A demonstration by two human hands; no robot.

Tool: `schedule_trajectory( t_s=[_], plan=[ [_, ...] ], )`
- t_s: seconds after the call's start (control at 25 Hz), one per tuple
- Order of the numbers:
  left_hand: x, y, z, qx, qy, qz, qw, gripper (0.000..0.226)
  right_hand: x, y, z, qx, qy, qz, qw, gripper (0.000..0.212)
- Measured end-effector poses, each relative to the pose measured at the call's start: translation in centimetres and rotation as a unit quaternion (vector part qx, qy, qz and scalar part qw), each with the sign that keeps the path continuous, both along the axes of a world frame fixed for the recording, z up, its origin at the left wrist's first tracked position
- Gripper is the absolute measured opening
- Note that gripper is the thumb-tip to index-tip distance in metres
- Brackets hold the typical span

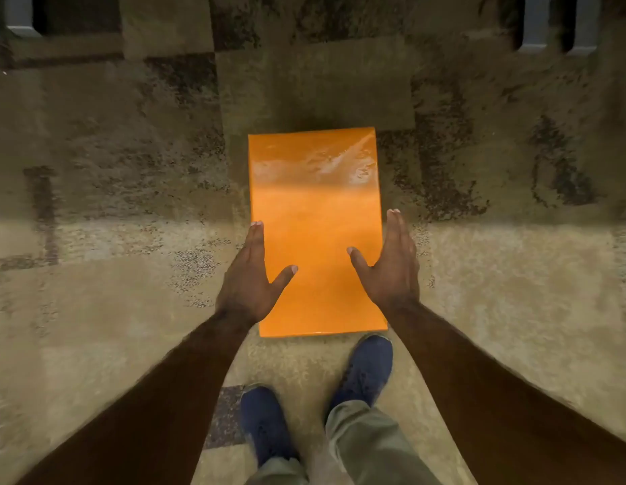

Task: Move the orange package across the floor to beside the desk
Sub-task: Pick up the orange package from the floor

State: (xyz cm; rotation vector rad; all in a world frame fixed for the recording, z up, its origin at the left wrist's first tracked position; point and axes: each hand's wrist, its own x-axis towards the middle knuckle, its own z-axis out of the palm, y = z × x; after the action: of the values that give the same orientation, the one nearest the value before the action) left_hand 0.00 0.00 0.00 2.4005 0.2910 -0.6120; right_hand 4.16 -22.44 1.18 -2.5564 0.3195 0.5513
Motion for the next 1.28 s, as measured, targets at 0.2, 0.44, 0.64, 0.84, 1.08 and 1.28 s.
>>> schedule_trajectory(
  t_s=[0.2,0.44,0.64,0.84,1.08,1.28],
  plan=[
    [-0.4,-0.7,-2.4,-0.075,0.097,0.188,0.975,0.105,-0.7,-1.2,-2.8,0.035,0.055,-0.058,0.996,0.098],
    [2.7,-0.2,-6.6,-0.159,0.144,0.342,0.915,0.088,2.9,-0.9,-7.2,0.166,0.089,-0.168,0.968,0.082],
    [1.4,-1.0,-5.9,-0.165,0.14,0.361,0.907,0.086,1.8,-1.5,-6.9,0.202,0.124,-0.224,0.945,0.067],
    [1.9,-0.4,-1.7,-0.171,0.124,0.335,0.918,0.081,2.1,-1.8,-2.4,0.21,0.138,-0.219,0.943,0.063],
    [4.3,0.8,5.4,-0.174,0.109,0.337,0.919,0.084,4.5,-1.1,3.7,0.253,0.136,-0.201,0.936,0.065],
    [6.3,3.3,11.2,-0.166,0.095,0.337,0.922,0.08,7.2,1.4,8.9,0.284,0.137,-0.171,0.933,0.065]
  ],
)
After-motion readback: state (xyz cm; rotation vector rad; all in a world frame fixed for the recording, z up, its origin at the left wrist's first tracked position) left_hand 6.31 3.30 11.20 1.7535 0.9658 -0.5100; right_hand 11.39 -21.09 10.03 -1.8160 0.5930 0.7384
